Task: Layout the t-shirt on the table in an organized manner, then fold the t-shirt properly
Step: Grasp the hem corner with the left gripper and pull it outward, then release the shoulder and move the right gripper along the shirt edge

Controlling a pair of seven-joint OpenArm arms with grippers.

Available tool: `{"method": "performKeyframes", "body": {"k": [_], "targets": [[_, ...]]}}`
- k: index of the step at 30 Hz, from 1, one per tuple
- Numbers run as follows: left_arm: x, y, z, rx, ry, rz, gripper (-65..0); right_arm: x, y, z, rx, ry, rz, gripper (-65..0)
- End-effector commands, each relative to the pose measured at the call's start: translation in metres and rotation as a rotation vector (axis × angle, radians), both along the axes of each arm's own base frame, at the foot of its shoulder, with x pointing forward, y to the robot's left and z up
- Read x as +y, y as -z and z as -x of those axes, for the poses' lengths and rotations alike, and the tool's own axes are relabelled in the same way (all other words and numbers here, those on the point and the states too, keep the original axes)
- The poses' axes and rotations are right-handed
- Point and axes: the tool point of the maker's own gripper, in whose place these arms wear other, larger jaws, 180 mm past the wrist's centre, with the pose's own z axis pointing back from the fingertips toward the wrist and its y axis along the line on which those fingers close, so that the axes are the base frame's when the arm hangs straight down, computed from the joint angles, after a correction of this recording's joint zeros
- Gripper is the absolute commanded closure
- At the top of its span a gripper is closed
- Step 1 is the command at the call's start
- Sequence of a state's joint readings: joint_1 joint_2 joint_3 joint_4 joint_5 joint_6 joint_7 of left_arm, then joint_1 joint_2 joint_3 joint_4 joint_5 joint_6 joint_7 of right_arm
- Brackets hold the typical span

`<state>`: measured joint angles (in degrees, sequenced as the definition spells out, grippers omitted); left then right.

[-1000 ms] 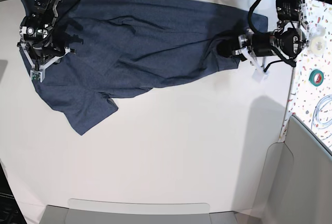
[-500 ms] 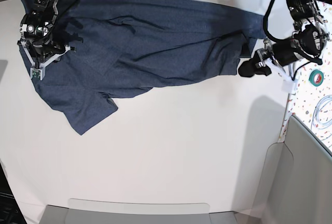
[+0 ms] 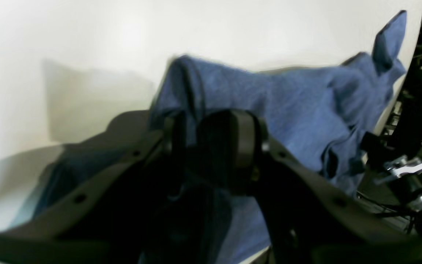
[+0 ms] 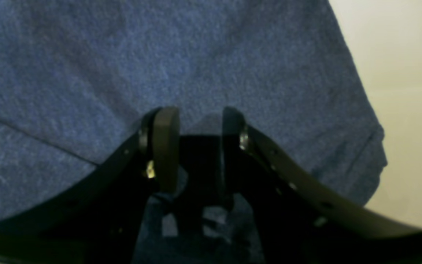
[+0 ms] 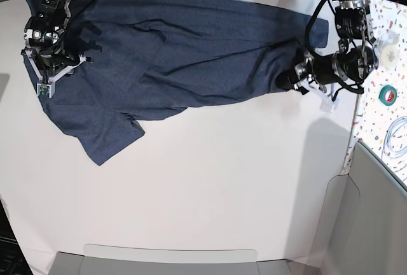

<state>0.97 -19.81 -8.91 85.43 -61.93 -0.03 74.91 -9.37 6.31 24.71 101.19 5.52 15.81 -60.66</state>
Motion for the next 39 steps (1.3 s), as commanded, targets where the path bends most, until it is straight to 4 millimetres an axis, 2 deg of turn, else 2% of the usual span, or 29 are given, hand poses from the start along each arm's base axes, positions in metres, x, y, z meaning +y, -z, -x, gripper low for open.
{"method": "performKeyframes", "body": {"k": [1, 10, 13, 19, 22, 27, 34, 39], "targets": [[0.002, -0.01, -0.007, -0.033, 0.006, -0.002, -19.2, -0.004, -0.008, -0.004, -0.022, -0.001, 0.02, -20.0], [0.002, -0.012, -0.01, -0.04, 0.005, -0.001, -19.2, -0.004, -0.008, -0.004, -0.02, -0.001, 0.02, -20.0], [0.001, -0.017, -0.018, -0.061, 0.004, 0.003, -19.2, -0.004, -0.008, -0.004, -0.021, 0.0, 0.017, -20.0], [-0.011, -0.017, -0.019, -0.063, 0.005, 0.035, -19.1, -0.003, -0.007, -0.004, -0.021, -0.002, 0.017, -20.0], [-0.019, -0.017, -0.019, -0.064, 0.004, 0.055, -15.3, -0.003, -0.007, -0.004, -0.021, -0.002, 0.017, -20.0], [-0.02, -0.017, -0.02, -0.066, 0.003, 0.061, 0.0, -0.003, -0.005, 0.0, -0.011, -0.002, 0.015, -20.0], [-0.018, -0.033, -0.039, -0.12, -0.006, 0.063, 0.0, -0.003, -0.003, 0.003, -0.004, -0.003, 0.015, -20.0], [-0.017, -0.052, -0.06, -0.189, -0.014, 0.062, 0.0, -0.003, -0.003, 0.003, -0.003, -0.003, 0.015, -20.0]]}}
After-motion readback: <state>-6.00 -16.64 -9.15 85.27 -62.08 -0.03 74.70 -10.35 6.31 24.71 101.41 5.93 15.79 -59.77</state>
